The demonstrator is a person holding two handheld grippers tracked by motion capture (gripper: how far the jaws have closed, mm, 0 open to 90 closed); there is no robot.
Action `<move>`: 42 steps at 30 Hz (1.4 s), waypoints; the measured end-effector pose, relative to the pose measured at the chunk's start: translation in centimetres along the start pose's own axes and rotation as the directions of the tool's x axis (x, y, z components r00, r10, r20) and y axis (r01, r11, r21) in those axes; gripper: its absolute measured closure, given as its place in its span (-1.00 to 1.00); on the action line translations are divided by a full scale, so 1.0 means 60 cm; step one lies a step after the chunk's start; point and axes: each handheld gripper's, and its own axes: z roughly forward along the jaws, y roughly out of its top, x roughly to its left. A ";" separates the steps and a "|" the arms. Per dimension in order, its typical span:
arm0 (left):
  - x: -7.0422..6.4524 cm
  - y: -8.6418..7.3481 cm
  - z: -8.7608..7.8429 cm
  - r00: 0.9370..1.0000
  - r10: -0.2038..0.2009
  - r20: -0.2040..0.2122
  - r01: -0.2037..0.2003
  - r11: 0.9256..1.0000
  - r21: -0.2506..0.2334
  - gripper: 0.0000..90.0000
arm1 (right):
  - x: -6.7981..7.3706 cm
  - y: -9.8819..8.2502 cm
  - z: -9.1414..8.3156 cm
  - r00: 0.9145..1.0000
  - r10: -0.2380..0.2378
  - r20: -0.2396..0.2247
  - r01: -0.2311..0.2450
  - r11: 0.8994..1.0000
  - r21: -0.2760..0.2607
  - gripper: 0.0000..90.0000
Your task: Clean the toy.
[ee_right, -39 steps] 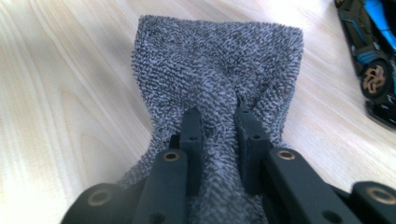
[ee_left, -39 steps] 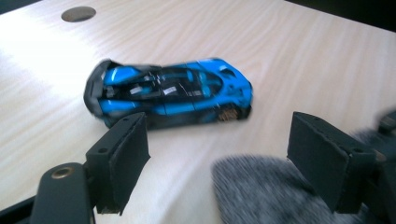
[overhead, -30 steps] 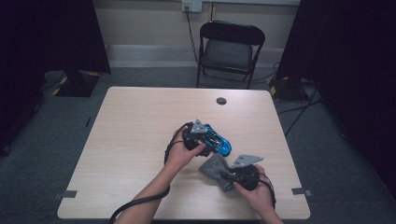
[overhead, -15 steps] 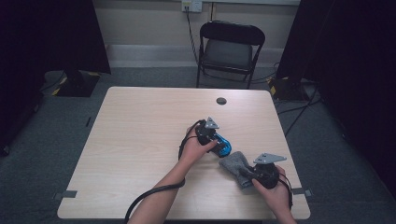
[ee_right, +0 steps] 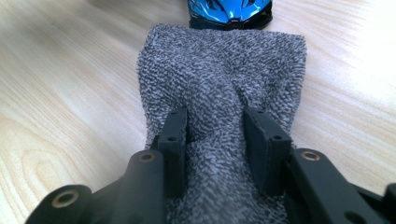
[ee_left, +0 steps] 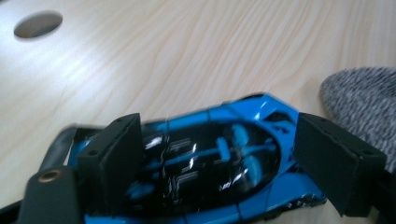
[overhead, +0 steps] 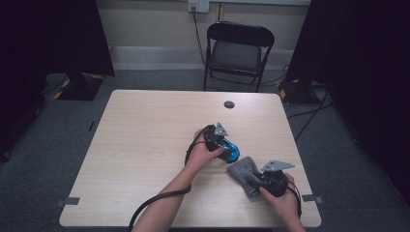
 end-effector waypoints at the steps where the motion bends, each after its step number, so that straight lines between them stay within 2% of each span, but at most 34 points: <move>1: 0.001 -0.001 0.000 1.000 -0.012 -0.006 0.012 1.000 -0.011 -0.65 | 0.000 0.000 0.001 1.000 -0.001 0.000 0.001 1.000 0.001 0.34; 8: 0.003 -0.006 0.001 1.000 -0.015 -0.002 0.015 0.999 -0.037 -0.67 | -0.001 0.001 0.004 1.000 0.003 -0.012 -0.003 1.000 0.004 0.24; 12: -0.004 -0.014 0.002 0.999 0.045 -0.022 -0.046 0.998 -0.044 -0.70 | 0.000 0.002 0.006 1.000 0.004 -0.012 -0.004 1.000 0.004 0.18; 20: -0.003 -0.012 0.003 0.999 0.047 -0.022 -0.048 0.998 -0.041 -0.70 | 0.002 0.007 0.006 1.000 0.011 0.012 -0.011 1.000 0.016 -0.04; 24: -0.005 -0.014 0.002 0.999 0.046 -0.020 -0.047 0.998 -0.046 -0.70 | 0.006 0.009 0.012 0.999 -0.006 0.035 0.005 0.999 0.034 -0.07; 28: -0.006 -0.016 0.003 0.999 0.051 -0.018 -0.052 0.997 -0.056 -0.71 | 0.009 0.013 0.015 0.998 -0.014 0.058 0.010 0.998 0.065 0.01; 30: -0.007 -0.017 0.005 0.997 0.074 -0.010 -0.075 0.996 -0.054 -0.79 | 0.011 0.015 0.016 0.998 -0.024 0.066 0.019 0.997 0.075 0.05; 32: -0.009 -0.017 0.007 0.997 0.082 -0.004 -0.082 0.995 -0.049 -0.88 | 0.011 0.016 0.016 0.997 -0.026 0.069 0.021 0.997 0.076 0.10; 38: -0.012 -0.008 0.011 0.997 0.080 0.010 -0.080 0.997 -0.006 -1.00 | 0.006 0.016 0.016 0.997 -0.010 0.079 0.005 0.997 0.072 0.36; 40: -0.012 -0.007 0.012 0.997 0.076 0.008 -0.076 0.997 -0.005 -1.00 | 0.005 0.017 0.016 0.997 -0.014 0.081 0.008 0.998 0.069 0.49; 42: -0.012 -0.006 0.012 0.997 0.075 0.011 -0.075 0.997 -0.002 -1.00 | 0.005 0.017 0.016 0.997 -0.015 0.082 0.010 0.998 0.068 0.52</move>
